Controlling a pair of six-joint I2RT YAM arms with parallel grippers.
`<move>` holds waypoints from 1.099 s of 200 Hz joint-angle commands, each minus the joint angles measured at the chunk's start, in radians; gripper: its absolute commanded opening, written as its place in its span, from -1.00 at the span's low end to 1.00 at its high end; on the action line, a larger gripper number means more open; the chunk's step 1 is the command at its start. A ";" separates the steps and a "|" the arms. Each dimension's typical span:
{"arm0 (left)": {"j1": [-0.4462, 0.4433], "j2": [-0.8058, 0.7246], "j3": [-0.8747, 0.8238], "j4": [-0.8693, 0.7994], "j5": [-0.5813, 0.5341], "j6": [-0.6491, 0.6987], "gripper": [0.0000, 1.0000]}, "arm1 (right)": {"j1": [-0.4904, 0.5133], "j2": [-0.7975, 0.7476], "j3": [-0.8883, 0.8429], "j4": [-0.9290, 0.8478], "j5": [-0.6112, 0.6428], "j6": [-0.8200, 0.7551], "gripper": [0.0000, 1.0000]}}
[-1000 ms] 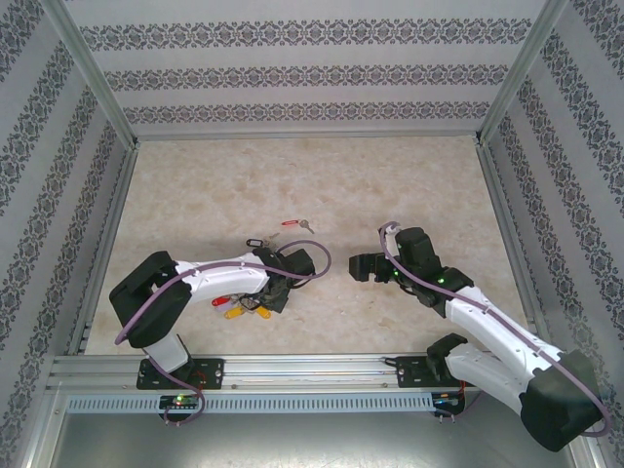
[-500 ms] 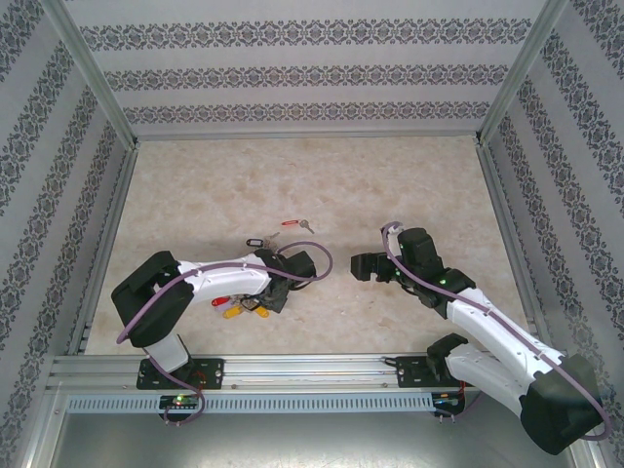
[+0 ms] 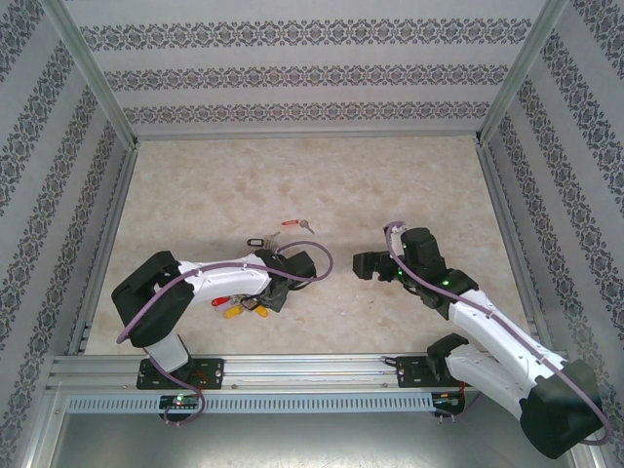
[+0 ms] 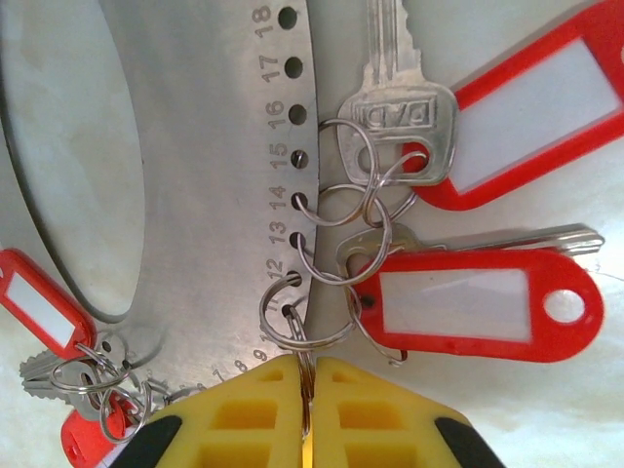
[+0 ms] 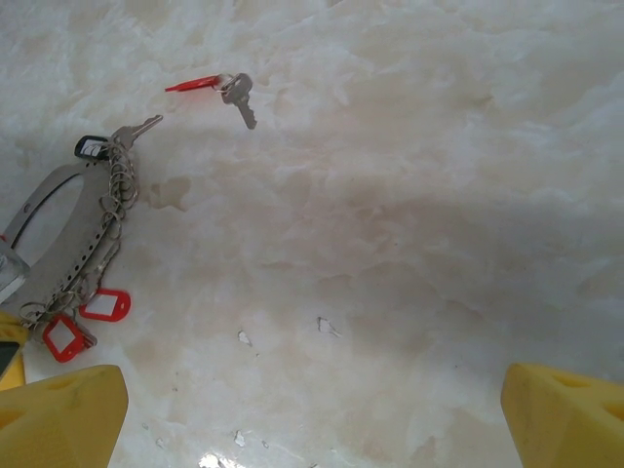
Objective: Put the keys on the keyring
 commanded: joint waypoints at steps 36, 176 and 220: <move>-0.018 -0.045 -0.025 -0.019 0.044 -0.004 -1.00 | -0.020 -0.023 -0.002 -0.018 -0.006 0.001 0.96; -0.012 -0.411 0.285 -0.219 0.283 0.412 -1.00 | -0.017 -0.096 0.055 0.059 -0.215 -0.067 0.95; 0.008 -0.438 0.305 -0.162 0.374 0.517 -1.00 | 0.044 -0.115 0.073 0.130 -0.398 -0.132 0.92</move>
